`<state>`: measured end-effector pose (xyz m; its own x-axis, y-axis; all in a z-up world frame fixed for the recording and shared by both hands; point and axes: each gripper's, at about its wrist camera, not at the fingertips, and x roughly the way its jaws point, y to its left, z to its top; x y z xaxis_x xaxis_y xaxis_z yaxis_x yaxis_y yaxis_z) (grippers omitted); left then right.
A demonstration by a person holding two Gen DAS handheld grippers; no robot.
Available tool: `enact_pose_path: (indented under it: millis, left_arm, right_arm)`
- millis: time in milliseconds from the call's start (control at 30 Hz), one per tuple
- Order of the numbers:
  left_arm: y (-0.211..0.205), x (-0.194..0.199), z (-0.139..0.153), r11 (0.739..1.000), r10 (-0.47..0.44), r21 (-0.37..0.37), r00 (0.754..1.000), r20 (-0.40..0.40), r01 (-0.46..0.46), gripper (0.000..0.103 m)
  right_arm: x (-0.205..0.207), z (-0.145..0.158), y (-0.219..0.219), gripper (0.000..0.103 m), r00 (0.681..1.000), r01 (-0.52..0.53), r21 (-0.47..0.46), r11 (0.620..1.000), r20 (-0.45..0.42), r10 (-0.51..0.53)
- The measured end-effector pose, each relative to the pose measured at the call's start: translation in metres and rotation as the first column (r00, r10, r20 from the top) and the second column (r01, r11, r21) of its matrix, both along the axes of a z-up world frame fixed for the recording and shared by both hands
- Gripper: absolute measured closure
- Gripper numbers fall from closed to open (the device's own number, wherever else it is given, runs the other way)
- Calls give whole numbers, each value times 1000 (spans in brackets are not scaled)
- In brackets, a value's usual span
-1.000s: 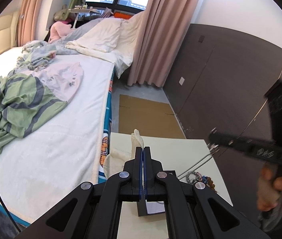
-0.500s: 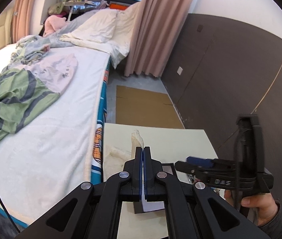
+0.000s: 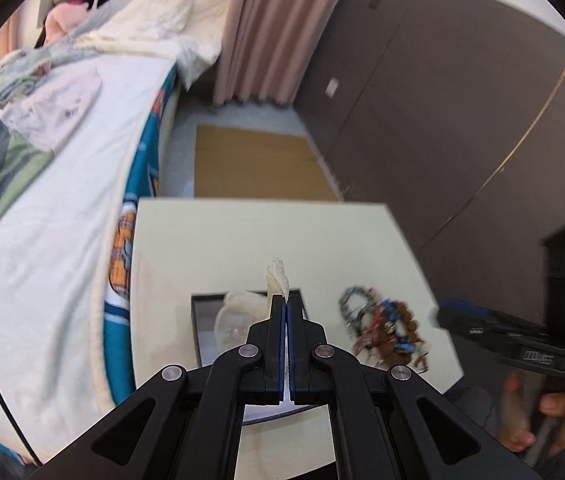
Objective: Organize jewelry
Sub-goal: 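Lower the white tissue into the black box and open the left gripper, then grasp the blue tasseled bracelet from the pile with the left gripper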
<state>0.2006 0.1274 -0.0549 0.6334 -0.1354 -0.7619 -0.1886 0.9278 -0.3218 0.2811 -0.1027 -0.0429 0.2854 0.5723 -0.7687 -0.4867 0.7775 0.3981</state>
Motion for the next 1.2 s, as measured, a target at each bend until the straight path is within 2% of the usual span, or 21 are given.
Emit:
enact_pose_path:
  millis: [33,100,167,233,267,467,833,1067,1200]
  left_arm:
    - [-2,7,-9,1000,-9,-13,1000,-27,9,100]
    - [-1,14,-22,999,-10,-43,997,-71,7,88]
    - [-1,16,-28,998,-14,-70,997,-79,9,55]
    - [-2,15,-28,997,2,-70,998,-64,-7,39]
    - [-2,15,-27,997,6,-73,998,-58,-10,38]
    - [-20,23,-24,998,-33,-60,997,-67,29,38]
    - [-92,46,-27,978,-209,-23,974,-87,208,39]
    - [-131,72,-41,951,-305,1,943,-136,308,60]
    - [-151,85,-55,942,-327,14,930,-171,334,67]
  right_arm:
    - [0,-1,-10,39,1000,17,1,1000,-4,-17]
    - [-1,-2,-27,39,999,45,-1,999,-5,-45]
    - [-3,-4,-47,39,997,77,1,997,-7,-77]
    - [-3,-8,-61,39,994,105,2,994,-17,-105]
    - [-3,-10,-69,39,993,118,1,993,-21,-118]
    - [0,-27,-107,39,980,193,1,981,-52,-193]
    - [2,-45,-143,39,959,274,-3,962,-76,-273]
    - [-4,-52,-157,39,951,300,-14,954,-81,-300]
    - [-7,-52,-159,39,950,299,-20,954,-83,-300]
